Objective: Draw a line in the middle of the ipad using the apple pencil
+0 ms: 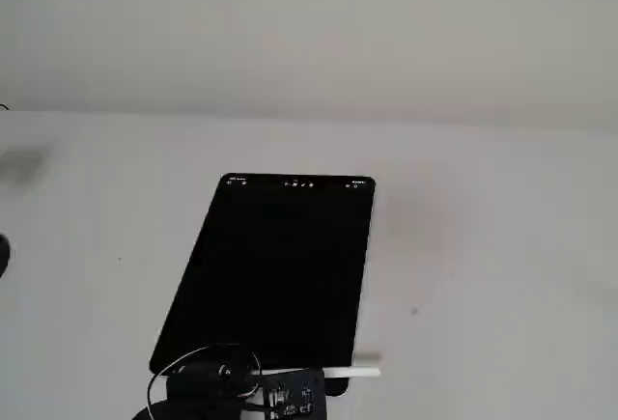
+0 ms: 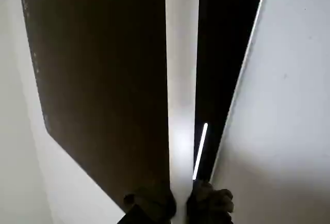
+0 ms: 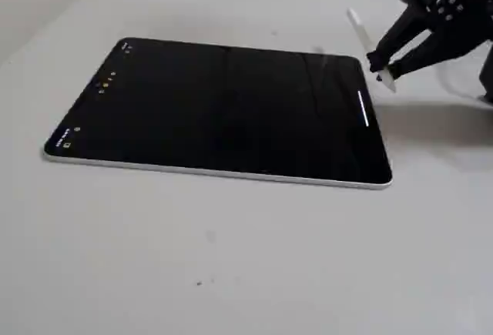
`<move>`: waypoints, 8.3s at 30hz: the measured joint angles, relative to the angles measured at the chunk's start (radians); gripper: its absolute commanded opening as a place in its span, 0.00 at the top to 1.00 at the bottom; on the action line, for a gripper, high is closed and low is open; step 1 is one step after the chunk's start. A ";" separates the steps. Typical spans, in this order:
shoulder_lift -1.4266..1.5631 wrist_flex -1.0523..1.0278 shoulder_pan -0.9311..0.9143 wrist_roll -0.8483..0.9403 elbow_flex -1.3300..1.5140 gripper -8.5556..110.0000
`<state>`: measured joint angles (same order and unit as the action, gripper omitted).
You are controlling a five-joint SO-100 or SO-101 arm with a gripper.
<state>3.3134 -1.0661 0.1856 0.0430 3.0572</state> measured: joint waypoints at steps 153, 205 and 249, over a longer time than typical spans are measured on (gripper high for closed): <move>-2.419 2.336 0.038 1.313 -0.933 0.93; -2.342 2.813 0.048 1.327 -0.330 0.93; -1.017 1.399 0.049 1.155 -0.568 0.93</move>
<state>2.2964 0.3329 0.2347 1.1980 2.4897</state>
